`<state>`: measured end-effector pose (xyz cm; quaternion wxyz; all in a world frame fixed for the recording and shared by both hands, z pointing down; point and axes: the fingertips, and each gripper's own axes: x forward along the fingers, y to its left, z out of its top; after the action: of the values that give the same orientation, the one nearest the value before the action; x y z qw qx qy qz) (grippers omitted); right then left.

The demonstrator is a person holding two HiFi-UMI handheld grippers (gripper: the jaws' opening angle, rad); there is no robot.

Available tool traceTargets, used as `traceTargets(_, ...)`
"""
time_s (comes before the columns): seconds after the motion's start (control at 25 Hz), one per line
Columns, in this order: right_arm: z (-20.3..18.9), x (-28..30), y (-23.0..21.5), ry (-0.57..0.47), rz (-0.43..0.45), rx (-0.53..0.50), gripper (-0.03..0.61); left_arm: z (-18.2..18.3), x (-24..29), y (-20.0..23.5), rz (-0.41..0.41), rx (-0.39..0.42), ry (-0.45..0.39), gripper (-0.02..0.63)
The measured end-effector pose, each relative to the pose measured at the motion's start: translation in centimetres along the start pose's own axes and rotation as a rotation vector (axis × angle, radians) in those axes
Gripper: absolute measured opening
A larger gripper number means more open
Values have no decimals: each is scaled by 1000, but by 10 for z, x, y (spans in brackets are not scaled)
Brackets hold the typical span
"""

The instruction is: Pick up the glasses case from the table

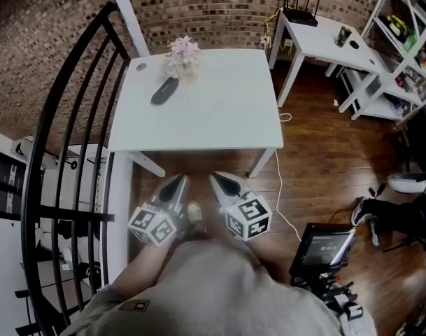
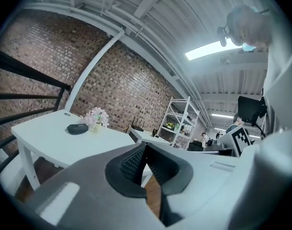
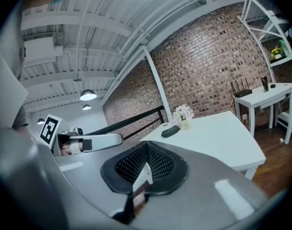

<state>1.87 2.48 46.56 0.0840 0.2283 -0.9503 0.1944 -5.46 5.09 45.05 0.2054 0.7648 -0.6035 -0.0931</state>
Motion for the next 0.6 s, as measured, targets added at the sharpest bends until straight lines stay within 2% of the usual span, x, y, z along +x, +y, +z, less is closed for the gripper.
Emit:
traceTargets(0.2,20,47,-24,7,-42,-18,14,20,38,43,-27,-13,-6,0)
traceTargets(0.6,42,148,-48,29,-127,-10,12,52,86,143,-41,-16,57,0)
